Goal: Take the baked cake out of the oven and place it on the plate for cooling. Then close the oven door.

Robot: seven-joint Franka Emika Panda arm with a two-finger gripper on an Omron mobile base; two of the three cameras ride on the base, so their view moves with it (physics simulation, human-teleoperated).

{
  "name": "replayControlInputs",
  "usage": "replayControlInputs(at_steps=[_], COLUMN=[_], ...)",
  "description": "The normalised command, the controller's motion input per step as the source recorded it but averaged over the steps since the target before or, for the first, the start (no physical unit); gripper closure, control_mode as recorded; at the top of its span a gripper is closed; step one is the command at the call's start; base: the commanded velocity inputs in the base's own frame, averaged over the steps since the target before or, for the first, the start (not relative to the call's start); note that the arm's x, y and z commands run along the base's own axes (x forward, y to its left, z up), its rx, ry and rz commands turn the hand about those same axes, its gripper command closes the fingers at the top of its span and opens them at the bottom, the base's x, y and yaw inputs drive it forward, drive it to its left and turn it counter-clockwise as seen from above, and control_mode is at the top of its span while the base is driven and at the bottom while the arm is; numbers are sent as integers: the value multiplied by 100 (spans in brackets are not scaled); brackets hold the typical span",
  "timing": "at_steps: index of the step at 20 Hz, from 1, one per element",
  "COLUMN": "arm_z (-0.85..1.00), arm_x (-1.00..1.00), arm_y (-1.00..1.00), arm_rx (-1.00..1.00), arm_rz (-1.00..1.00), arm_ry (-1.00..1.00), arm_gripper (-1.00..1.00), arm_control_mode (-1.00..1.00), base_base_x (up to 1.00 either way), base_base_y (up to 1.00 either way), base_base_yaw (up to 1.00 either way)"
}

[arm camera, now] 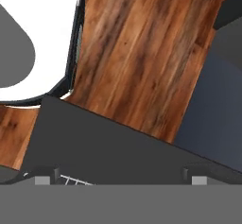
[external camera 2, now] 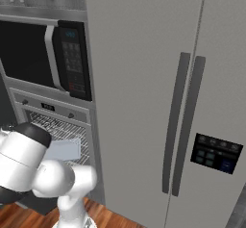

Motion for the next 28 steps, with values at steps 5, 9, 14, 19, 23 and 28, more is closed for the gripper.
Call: replayControlInputs(at_steps=[5, 9, 14, 19, 23, 28], arm_z=[-21, -27, -28, -20, -16, -14], arm_x=[17, 0, 3, 7, 6, 21], arm_y=[1, 13, 11, 1, 0, 0], arm_rx=[0, 3, 5, 1, 0, 0], arm_rz=[-17, -17, -15, -11, -6, -1], arm_ry=[0, 0, 0, 0, 0, 0], arm_gripper=[-100, -100, -100, -100, -100, -100], arm_control_mode=[-100, -100, -100, -100, -100, -100], base_base_x=[0, 0, 0, 0, 0, 0], base_base_y=[0, 0, 0, 0, 0, 0], base_base_yaw=[0, 0, 0, 0, 0, 0])
